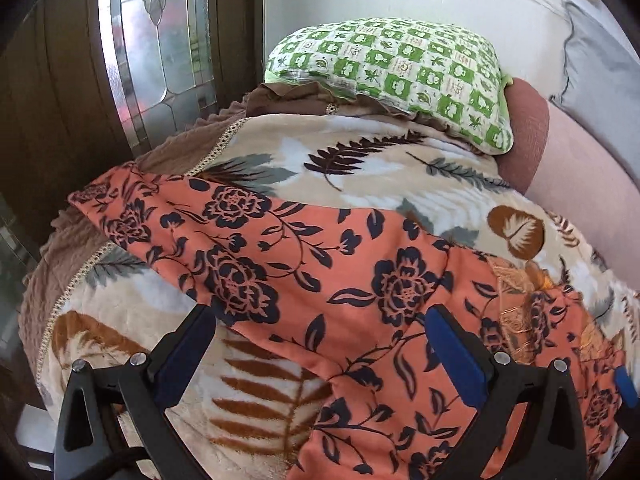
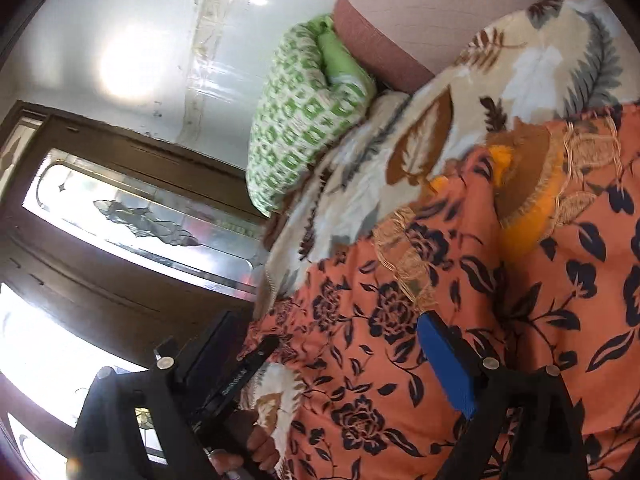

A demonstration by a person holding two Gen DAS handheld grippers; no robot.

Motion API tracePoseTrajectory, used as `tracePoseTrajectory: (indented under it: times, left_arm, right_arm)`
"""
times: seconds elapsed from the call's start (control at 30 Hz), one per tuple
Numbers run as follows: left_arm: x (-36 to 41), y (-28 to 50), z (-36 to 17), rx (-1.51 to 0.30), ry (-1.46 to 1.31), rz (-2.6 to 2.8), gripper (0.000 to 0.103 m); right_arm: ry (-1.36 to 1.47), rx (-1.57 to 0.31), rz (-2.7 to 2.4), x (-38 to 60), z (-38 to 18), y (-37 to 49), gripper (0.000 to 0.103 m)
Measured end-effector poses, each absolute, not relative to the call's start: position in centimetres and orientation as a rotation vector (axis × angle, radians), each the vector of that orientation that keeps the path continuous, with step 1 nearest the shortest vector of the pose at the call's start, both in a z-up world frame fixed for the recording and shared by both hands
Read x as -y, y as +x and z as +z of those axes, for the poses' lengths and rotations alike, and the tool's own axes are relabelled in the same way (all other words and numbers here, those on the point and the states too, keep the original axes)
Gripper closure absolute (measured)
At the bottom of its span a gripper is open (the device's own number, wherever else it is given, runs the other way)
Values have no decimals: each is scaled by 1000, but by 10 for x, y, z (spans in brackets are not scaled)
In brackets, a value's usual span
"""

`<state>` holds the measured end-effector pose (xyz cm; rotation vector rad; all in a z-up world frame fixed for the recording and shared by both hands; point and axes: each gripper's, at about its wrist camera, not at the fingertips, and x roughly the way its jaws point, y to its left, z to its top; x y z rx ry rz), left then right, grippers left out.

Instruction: Fold small clothes

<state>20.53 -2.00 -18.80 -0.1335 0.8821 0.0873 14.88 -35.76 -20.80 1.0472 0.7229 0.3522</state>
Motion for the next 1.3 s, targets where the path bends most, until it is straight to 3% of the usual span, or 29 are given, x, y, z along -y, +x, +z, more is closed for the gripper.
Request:
tracePoseTrajectory:
  times: [0.2, 0.5, 0.67, 0.93, 1.13, 1.2, 1.27, 1.3]
  left_arm:
    - [65, 202, -186, -885, -100, -46, 0]
    - [99, 195, -193, -884, -5, -75, 0]
    - [97, 205, -198, -898, -80, -157, 2]
    - [138, 221, -202, -900, -77, -308, 2]
    - [192, 265, -205, -995, -17, -355, 2]
    - [210, 279, -213, -1045, 8, -377, 10]
    - [227, 288, -219, -1098, 28, -420, 40]
    - [233, 290, -221, -1116, 26, -438, 47]
  right_arm:
    - [1151, -578, 144, 418, -200, 99, 10]
    - [1362, -744, 227, 400, -282, 135, 11]
    - [1292, -846, 165, 388, -293, 147, 13]
    - [1496, -724, 92, 413, -285, 72, 13]
    - [1629, -766, 40, 438, -315, 47, 13]
    - [1650, -782, 76, 444, -318, 52, 13]
    - [1669, -800, 88, 446, -322, 57, 13]
    - [1684, -812, 94, 447, -325, 59, 13]
